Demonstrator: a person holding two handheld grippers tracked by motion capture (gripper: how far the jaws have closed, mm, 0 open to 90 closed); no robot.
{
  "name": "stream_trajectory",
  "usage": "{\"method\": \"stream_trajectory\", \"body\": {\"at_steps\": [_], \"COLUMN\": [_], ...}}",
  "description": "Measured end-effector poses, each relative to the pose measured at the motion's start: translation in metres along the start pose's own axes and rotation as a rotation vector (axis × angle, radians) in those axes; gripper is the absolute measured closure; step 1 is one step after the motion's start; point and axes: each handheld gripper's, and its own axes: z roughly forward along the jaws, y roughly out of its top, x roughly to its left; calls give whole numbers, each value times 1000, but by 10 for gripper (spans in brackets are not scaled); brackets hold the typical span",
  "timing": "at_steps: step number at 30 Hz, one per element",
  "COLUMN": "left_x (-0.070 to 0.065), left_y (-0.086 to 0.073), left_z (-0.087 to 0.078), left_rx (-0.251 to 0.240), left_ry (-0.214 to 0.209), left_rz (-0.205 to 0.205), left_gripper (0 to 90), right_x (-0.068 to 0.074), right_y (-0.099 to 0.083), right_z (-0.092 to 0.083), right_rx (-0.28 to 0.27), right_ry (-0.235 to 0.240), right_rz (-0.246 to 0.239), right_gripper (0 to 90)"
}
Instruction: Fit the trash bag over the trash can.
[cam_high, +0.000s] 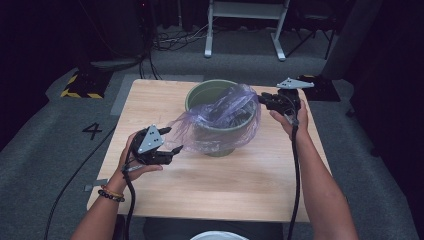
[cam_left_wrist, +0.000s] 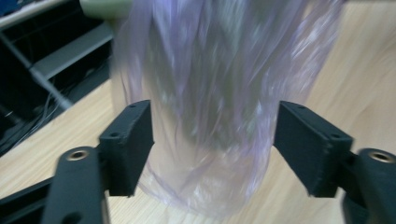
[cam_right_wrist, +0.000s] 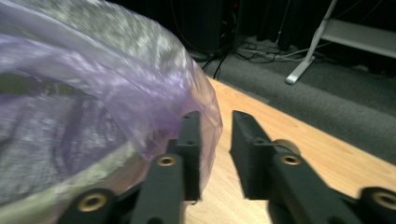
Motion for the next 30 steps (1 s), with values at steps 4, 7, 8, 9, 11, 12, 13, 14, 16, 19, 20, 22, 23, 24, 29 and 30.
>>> {"method": "stream_trajectory", "body": {"at_steps": [4,7,8,9,11,12,13,14,16,19,20,22,23,24,29,30], "left_x": [1,2,3,5,8,10,12,14,20,30,34,39,41,42,54,56], "left_y": [15,28,33,38,47,51,56,60,68,78,81,84,84,85,82,80], "left_z": [-13,-15,-14,-12,-9,-7,-4,0,8,19,24,32,34,39,52,54], "left_rx": [-66,-86,-89,-88,-93,-96,-88,-76,-39,-23,-9,-4,1,21,52,47], "left_ry": [-21,-13,-4,1,7,2,-2,2,34,49,59,38,41,62,59,74], "left_rz": [-11,-12,-10,-8,-4,-10,-8,4,8,-16,-20,-11,-5,3,16,23], "left_gripper": [257,250,248,247,239,245,267,272,300,337,356,380,393,427,618,656], "right_x": [4,5,6,7,9,10,12,14,18,23,24,26,25,24,14,12], "right_y": [4,6,6,7,7,7,7,7,7,7,7,9,10,11,17,18], "right_z": [-13,-22,-25,-28,-33,-36,-39,-42,-44,-41,-39,-34,-31,-29,-11,-9], "right_rx": [-26,-63,-69,-78,-93,-102,-111,-119,-117,-89,-81,-48,-48,-48,-32,-32], "right_ry": [-13,9,20,31,69,78,95,123,165,184,187,129,133,138,121,131], "right_rz": [-14,-23,-34,-50,-74,-87,-108,-136,-179,-227,-242,-269,-267,-261,-212,-210], "right_gripper": [605,499,466,425,387,361,352,351,335,301,310,328,346,351,523,576]}}
